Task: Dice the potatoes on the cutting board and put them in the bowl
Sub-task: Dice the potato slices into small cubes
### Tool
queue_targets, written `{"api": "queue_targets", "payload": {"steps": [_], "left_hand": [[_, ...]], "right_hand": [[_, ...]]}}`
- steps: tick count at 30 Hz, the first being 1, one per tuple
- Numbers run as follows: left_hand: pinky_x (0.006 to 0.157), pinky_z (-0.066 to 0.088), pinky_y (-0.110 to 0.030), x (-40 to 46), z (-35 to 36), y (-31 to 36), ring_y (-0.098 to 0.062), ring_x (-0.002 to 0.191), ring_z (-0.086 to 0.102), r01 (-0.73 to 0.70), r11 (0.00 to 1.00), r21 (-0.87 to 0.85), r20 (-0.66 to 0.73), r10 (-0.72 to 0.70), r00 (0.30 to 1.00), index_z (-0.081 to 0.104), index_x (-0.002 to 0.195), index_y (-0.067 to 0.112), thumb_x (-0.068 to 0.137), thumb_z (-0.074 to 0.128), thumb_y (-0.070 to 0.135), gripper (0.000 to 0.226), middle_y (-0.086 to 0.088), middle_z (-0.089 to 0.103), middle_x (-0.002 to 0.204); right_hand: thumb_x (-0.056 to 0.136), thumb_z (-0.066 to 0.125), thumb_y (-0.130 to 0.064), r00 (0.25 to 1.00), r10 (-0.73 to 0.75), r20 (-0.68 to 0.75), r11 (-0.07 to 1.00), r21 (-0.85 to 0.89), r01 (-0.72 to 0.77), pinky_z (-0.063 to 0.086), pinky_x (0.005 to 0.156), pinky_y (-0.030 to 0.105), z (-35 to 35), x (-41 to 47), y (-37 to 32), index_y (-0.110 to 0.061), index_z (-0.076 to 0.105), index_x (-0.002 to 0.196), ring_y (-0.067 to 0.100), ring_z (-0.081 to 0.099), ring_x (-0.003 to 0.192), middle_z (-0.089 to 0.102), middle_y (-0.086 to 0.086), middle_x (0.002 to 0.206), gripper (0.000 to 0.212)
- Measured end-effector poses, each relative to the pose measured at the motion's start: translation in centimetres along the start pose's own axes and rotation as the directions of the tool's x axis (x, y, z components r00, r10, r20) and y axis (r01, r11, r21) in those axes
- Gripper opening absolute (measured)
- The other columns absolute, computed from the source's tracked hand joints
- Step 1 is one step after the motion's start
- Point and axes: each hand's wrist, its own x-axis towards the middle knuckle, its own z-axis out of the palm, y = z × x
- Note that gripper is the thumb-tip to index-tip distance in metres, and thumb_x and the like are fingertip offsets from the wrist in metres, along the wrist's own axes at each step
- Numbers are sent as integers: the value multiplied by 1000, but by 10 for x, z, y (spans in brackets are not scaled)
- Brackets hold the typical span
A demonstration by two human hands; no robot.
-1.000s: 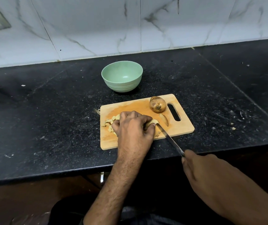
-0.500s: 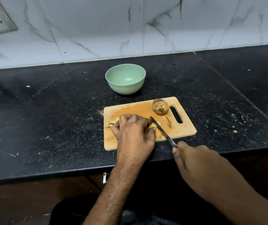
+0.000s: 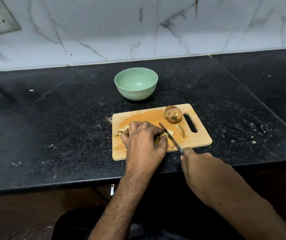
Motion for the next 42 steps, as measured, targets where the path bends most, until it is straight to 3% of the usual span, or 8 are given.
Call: {"api": "queue_targets", "payload": {"steps": [6, 12, 18, 22, 25, 30, 38, 42], "left_hand": [[96, 24, -41, 0, 0, -1, -5, 106, 33, 12, 1000, -10, 1, -12, 1000, 74, 101, 35, 86, 70, 42, 18, 21, 58, 96], [94, 21, -38, -2, 3, -4, -8, 109, 35, -9, 1000, 12, -11, 9, 1000, 74, 104, 34, 86, 70, 45, 21, 19, 60, 99], [86, 13, -30, -7, -2, -7, -4, 108, 30, -21, 1000, 19, -73, 23, 997, 74, 100, 35, 80, 75, 51, 25, 22, 53, 105], [89, 13, -31, -8, -5, -9, -7, 117, 30, -14, 998, 59, -28, 16, 999, 76, 101, 33, 82, 74, 50, 25, 19, 49, 116], [93, 15, -34, -9, -5, -8, -7, 119, 29, -18, 998, 61, -11, 19, 1000, 76, 101, 33, 83, 73, 46, 23, 18, 47, 119], [95, 21, -38, -8, -6, -9, -8, 117, 31, -10, 999, 32, -13, 10, 1000, 77, 99, 33, 82, 74, 41, 19, 18, 48, 116], [88, 17, -34, -6, -3, -9, -8, 111, 34, 11, 1000, -9, -29, -12, 1000, 76, 88, 32, 81, 76, 39, 10, 19, 50, 104], [87, 15, -32, -5, -4, -8, -6, 109, 32, 35, 999, -13, -19, -35, 999, 75, 86, 34, 81, 77, 41, 9, 20, 48, 102]], "right_hand": [[107, 22, -42, 990, -18, 140, 1000, 15, 17, 44, 64, 32, -9, -22, 15, -32, 33, 92, 9, 51, 66, 52, -5, 77, 22], [107, 17, -48, 958, 68, 277, 998, -11, -68, 48, 72, 32, -12, -38, 21, -34, 31, 100, 8, 49, 69, 51, -4, 84, 21], [102, 16, -57, 983, 73, 169, 996, 36, -80, 54, 74, 34, -20, -42, 20, -35, 33, 90, 11, 57, 71, 56, -4, 79, 31], [103, 16, -54, 998, 32, 48, 999, 21, -33, 38, 55, 23, -19, -34, 8, -32, 30, 84, 8, 49, 60, 51, -4, 72, 33], [104, 16, -51, 1000, 0, 17, 1000, 7, -1, 32, 53, 23, -13, -27, 1, -31, 32, 88, 8, 45, 61, 48, -5, 74, 30], [105, 15, -48, 1000, -17, 4, 1000, -12, 17, 37, 57, 29, -9, -19, -2, -32, 33, 95, 9, 43, 62, 46, -5, 74, 26], [107, 20, -40, 999, -35, 20, 999, 2, 35, 48, 68, 35, -3, -8, -6, -28, 36, 99, 18, 51, 72, 45, -6, 74, 21], [108, 23, -35, 997, -47, 60, 999, 1, 47, 43, 64, 34, -2, -7, -2, -27, 35, 95, 16, 51, 69, 47, -6, 74, 19]]}}
